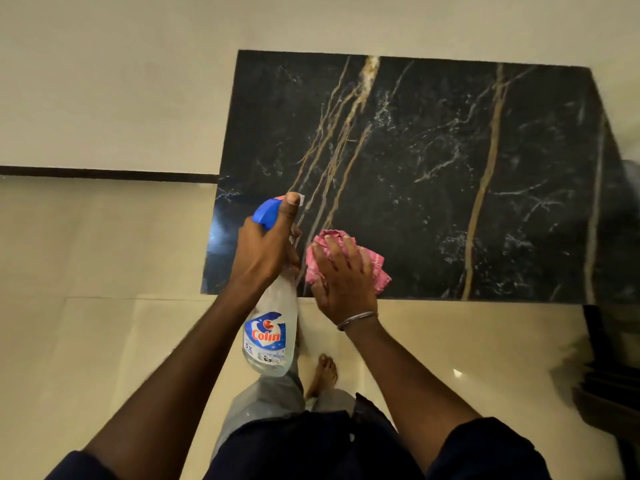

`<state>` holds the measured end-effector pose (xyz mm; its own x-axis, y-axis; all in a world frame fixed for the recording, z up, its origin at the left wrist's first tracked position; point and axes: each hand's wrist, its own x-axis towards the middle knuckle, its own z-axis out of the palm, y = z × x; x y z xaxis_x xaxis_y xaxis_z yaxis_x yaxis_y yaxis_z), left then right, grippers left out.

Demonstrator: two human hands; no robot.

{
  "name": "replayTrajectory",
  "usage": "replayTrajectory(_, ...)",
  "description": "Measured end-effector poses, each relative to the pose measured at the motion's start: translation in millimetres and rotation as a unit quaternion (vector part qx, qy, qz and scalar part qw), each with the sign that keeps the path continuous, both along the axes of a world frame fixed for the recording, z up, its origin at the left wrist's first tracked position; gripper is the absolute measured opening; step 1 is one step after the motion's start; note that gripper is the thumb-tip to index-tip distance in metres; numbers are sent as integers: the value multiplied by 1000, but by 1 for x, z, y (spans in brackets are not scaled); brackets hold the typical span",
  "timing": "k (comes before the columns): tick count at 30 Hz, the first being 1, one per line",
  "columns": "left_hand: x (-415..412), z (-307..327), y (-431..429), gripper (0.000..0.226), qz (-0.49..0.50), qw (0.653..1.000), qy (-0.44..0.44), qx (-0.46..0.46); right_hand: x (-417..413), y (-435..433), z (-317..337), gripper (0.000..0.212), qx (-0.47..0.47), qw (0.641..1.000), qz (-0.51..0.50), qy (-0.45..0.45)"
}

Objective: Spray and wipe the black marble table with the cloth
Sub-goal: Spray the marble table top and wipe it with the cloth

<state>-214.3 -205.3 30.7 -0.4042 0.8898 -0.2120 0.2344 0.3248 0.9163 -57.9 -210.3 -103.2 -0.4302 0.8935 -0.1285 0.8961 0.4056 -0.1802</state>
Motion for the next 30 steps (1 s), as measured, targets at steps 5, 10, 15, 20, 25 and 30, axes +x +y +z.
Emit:
replayTrajectory(5,43,14,16,56,-68,997,-37,-16,94,14,2,61,3,996,-78,-44)
replayTrajectory(10,65,20,41,60,-110,992,-59,-33,173,33,8,62,2,987,-147,-62)
replayTrajectory(15,72,22,61,57,-143,988,-57,-21,198,51,14,60,-11,972,-215,-89)
replayTrajectory(20,77,21,74,53,-167,984,-67,-15,159,47,14,59,-5,969,-238,-59)
replayTrajectory(25,88,15,82,52,-161,986,-51,-13,85,35,9,61,-21,994,-104,-12)
replayTrajectory(30,111,12,95,54,-155,987,-29,-9,96,39,4,59,-8,1000,-2,10)
